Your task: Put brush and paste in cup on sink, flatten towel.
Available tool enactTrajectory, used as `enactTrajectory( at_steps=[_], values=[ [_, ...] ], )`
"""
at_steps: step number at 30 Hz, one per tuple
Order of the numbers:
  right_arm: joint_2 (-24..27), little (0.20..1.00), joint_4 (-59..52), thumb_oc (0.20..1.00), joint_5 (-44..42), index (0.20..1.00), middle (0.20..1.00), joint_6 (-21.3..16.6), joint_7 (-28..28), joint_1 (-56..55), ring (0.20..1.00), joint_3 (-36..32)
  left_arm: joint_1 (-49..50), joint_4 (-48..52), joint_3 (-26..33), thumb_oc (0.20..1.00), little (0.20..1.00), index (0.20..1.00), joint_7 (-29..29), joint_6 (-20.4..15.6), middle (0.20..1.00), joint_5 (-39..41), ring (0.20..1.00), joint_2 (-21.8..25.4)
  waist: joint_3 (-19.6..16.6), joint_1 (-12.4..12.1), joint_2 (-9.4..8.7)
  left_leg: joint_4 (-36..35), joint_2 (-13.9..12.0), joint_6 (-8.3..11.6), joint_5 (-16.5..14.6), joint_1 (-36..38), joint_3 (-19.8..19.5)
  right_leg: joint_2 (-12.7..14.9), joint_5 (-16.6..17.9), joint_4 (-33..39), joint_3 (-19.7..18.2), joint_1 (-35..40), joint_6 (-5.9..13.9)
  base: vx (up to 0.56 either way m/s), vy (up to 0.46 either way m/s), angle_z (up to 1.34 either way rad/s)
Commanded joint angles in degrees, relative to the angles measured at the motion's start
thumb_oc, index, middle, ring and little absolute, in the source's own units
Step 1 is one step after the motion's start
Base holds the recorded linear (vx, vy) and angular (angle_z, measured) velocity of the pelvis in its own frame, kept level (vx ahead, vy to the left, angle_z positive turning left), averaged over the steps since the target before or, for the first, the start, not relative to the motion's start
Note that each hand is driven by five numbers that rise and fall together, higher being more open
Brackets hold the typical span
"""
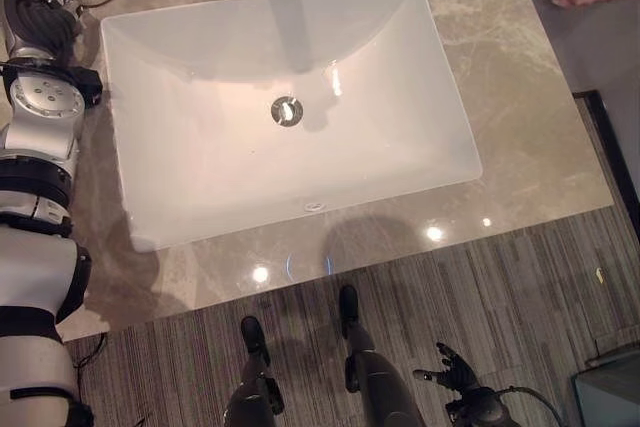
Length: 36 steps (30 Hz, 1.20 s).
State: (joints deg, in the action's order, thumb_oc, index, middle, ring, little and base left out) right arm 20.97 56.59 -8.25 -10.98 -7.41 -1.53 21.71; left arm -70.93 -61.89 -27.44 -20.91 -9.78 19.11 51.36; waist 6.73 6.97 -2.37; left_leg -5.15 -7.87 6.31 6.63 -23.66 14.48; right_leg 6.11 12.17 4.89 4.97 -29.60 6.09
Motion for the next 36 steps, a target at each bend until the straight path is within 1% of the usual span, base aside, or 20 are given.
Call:
enactTrajectory(
  at_steps=[1,6,11,15,20,23,30,33,36],
  values=[
    [2.95,1.0,-1.16,1.0,-0.39,1.0,1.0,-0.21,-0.19,-0.28,1.0,-0.39,0.08,-3.08,0.17,0.2,0.2,0.2,-0.38,-0.01,0.2,-4.51,0.2,1.8,2.86,0.2,2.08,0.15,-0.75,0.2,1.61,-0.99,-6.23,4.79,-0.07,0.11,-0.93,5.19,6.54,-0.01,0.003,0.05],
    [2.91,1.0,-1.24,1.0,-0.41,1.0,1.0,-0.18,0.18,-0.57,1.0,-0.62,0.93,-1.38,0.08,0.2,0.2,0.2,-0.29,0.04,0.2,-5.59,0.2,2.94,3.31,-0.22,1.93,0.15,-0.71,0.16,1.56,-0.85,-6.1,4.9,0.07,0.11,-0.67,5.33,6.65,0.0,0.003,0.05],
    [3.36,1.0,-0.05,1.0,-0.19,1.0,1.0,0.02,0.33,-0.38,1.0,-0.54,-1.82,-6.23,-1.1,0.2,0.2,0.2,1.26,1.37,0.2,-5.64,0.2,3.71,3.43,-0.21,2.09,0.15,-0.96,0.27,1.62,-0.5,-5.79,4.95,0.17,0.11,-1.02,5.36,6.64,0.0,0.0,0.0],
    [3.52,1.0,0.04,1.0,-0.36,1.0,1.0,0.16,0.49,-0.36,1.0,-0.5,-3.14,-7.96,-1.7,0.2,0.2,0.2,1.72,1.79,0.2,-5.53,0.2,4.26,3.27,-0.15,2.13,0.15,-0.91,0.26,1.54,-0.48,-5.69,4.95,0.2,0.11,-1.03,5.32,6.68,0.0,0.0,0.0],
    [4.32,1.0,-1.19,1.0,-0.74,1.0,1.0,0.14,1.03,-0.03,1.0,0.11,-8.25,-12.83,-3.96,0.2,0.2,0.2,2.02,3.21,0.2,-5.57,0.2,5.8,2.88,0.38,2.02,0.15,-0.82,0.26,1.6,-1.08,-5.52,4.9,0.64,0.11,-1.28,4.61,7.12,0.0,0.0,0.0],
    [4.26,1.0,-1.59,1.0,-1.15,1.0,1.0,0.1,1.56,-0.69,1.0,0.28,-10.1,-13.91,-4.78,0.2,0.2,0.2,2.01,3.39,0.2,-5.6,0.2,6.66,2.67,0.53,1.59,0.15,-0.85,0.2,1.55,-1.16,-5.49,4.8,0.8,0.11,-1.36,4.5,7.24,0.01,0.008,-0.03],
    [4.53,1.0,-1.88,1.0,-1.11,1.0,1.0,-0.06,1.8,-0.83,1.0,0.75,-12.56,-14.45,-6.28,0.2,0.2,0.2,0.74,3.08,0.2,-5.58,0.2,6.73,2.47,1.28,0.36,0.15,-0.98,0.15,1.62,-1.95,-5.45,4.7,1.3,0.11,-1.34,3.73,7.41,0.0,0.0,0.0],
    [5.42,1.0,-4.21,1.0,-0.25,1.0,1.0,-0.3,2.18,-0.99,1.0,1.59,-13.63,-13.81,-7.1,0.2,0.2,0.2,0.1,2.69,0.2,-5.92,0.2,7.12,2.61,1.78,-0.73,0.15,-1.17,0.08,1.48,-2.47,-5.15,4.4,1.95,0.11,-1.61,2.95,7.67,-0.01,0.034,-0.01],
    [6.73,1.0,-7.62,1.0,-0.29,1.0,1.0,-0.77,2.77,-1.76,1.0,2.02,-15.71,-12.91,-8.55,0.2,0.2,0.2,-0.86,1.88,0.2,-5.76,0.2,7.62,2.96,2.65,-2.09,0.15,-1.82,0.18,1.61,-3.07,-4.83,3.95,3.7,0.11,-2.47,1.73,7.94,-0.01,0.006,-0.04]
  ],
)
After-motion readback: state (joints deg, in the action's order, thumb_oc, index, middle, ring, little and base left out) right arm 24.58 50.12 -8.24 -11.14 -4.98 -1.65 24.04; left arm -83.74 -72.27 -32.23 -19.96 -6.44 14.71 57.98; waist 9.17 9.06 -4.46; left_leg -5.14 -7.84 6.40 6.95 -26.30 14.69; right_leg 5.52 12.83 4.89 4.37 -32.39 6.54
